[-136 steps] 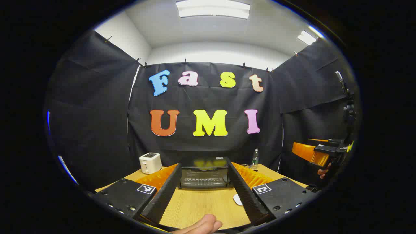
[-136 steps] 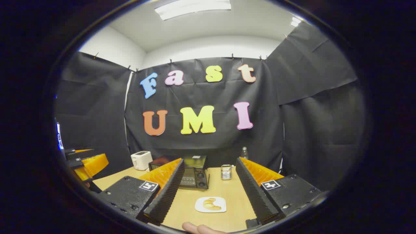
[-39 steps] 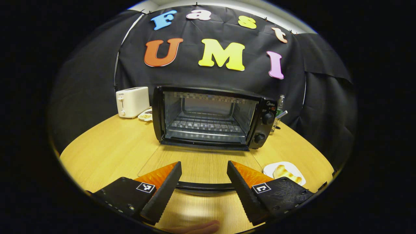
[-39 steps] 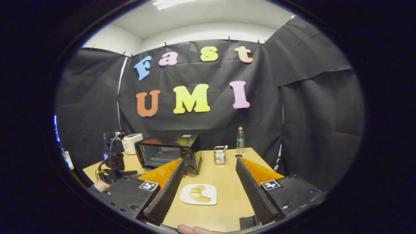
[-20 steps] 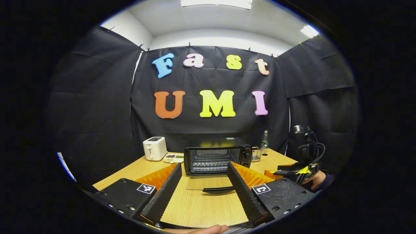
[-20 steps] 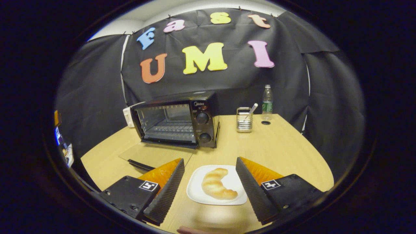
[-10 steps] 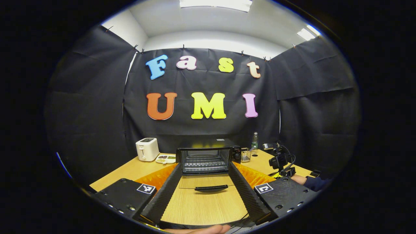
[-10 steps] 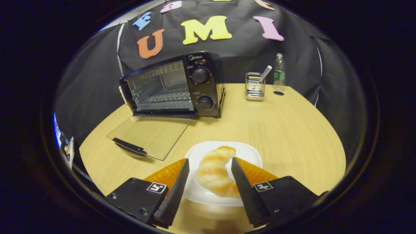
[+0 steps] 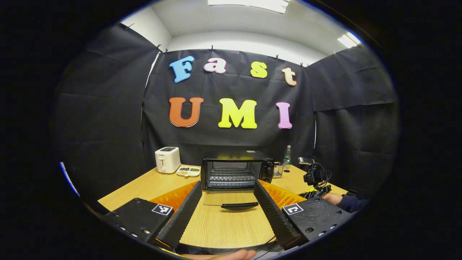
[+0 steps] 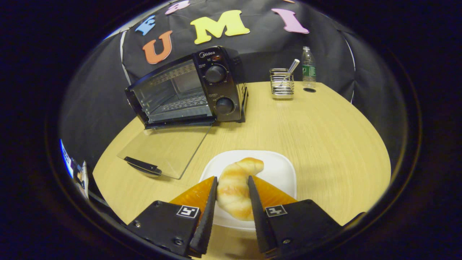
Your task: Open the electric oven with the left hand, put the food in, and close the electric oven.
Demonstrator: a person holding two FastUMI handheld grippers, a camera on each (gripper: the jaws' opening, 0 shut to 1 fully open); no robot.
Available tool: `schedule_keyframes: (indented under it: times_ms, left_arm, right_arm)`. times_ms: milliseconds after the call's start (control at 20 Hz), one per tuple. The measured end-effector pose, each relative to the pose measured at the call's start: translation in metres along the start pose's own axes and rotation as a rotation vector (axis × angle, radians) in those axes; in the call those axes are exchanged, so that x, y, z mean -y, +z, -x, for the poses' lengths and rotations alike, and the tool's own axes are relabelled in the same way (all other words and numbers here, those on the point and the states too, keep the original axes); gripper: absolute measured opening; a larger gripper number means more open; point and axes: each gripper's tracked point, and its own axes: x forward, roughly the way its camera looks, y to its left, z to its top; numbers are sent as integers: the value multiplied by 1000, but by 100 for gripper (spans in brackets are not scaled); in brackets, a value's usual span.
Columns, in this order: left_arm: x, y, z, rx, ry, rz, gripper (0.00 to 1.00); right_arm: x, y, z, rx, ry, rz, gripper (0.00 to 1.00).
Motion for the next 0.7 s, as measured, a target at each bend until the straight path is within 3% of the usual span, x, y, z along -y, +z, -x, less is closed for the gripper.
schedule_keyframes:
  times_ms: [200,400,700]
  left_arm:
    - [-12,-11,0,-1,-2,-9,95]
    - [-22,-17,5,-9,1,-10,95]
    - [-39,2,-3,14,16,-52,95]
  right_arm:
    - [-20,16,19,63,8,7,51]
    - [-64,42,26,117,85,5,52]
    - [-128,80,-4,172,172,26,51]
